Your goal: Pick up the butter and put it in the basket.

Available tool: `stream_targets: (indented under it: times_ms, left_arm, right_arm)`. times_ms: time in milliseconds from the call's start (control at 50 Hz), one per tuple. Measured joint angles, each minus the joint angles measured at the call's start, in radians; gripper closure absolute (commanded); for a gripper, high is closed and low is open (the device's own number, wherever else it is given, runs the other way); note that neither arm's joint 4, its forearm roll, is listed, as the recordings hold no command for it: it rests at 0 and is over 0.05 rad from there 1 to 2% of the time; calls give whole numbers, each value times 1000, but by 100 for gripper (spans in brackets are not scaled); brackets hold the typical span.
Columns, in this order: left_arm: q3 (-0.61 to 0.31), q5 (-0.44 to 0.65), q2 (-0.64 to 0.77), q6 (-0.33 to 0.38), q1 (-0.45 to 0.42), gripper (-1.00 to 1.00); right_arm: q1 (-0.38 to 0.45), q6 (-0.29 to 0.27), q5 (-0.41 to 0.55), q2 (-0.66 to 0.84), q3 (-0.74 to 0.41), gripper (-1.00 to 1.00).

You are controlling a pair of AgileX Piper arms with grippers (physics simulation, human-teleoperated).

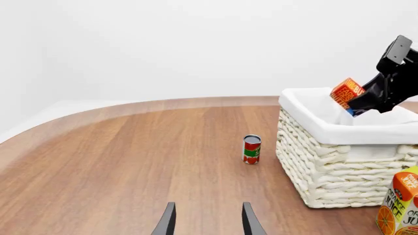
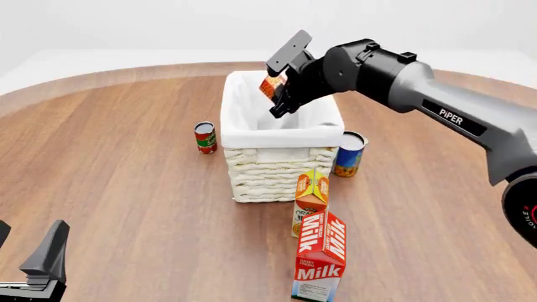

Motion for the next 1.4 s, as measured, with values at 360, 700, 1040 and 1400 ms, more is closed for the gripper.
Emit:
stream_targets:
  times_ms: [360, 700, 1040, 1400]
  left_arm:
    - [0, 0, 0, 0, 0, -100]
    - [0, 0, 0, 0, 0, -100]
    - [0, 0, 0, 0, 0, -100]
    - [0, 0, 0, 0, 0, -100]
  right_arm:
    - [-5, -2, -9, 41, -25, 100]
    - [-9, -4, -16, 65, -38, 100]
    - [-10, -9, -21, 84, -48, 100]
    - [-13, -9, -22, 85, -63, -100]
